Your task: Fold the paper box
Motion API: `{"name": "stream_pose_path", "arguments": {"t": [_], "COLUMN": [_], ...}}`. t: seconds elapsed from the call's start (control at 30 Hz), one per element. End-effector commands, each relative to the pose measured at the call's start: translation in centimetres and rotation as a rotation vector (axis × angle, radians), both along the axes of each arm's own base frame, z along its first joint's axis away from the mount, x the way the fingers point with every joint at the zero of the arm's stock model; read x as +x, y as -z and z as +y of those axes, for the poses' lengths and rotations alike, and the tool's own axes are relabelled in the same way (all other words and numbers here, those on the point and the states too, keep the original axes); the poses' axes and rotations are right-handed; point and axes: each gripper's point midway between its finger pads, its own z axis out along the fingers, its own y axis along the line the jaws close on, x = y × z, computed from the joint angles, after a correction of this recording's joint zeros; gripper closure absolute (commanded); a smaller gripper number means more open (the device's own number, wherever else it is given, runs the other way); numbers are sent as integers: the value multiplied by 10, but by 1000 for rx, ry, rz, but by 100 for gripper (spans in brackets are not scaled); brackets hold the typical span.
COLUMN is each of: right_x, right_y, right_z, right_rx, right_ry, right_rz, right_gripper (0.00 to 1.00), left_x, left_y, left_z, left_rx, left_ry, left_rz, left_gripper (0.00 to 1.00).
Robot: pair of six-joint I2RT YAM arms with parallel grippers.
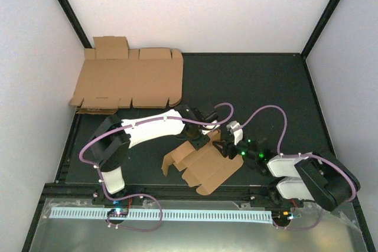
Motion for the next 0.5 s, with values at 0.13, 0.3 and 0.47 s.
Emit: {"name": "stream_pose_path", "arguments": {"t": [0.13, 0.3, 0.47], "right_x": [-14, -14, -6], "right_y": [-20, -17, -13], "right_z": [29, 28, 31], "right_rx": [63, 37, -15], "right_ry": [-220, -216, -190], "right_rz": [-77, -79, -92], "right_gripper": [41, 46, 48], "left_x": [-2, -1, -6], "left_y": [-3, -4, -10], "left_z": [-5, -6, -14], "left_rx": [-4, -9, -50], "left_ry": [34, 35, 57], "left_rz": [0, 2, 28], "left_gripper": [55, 55, 55]}}
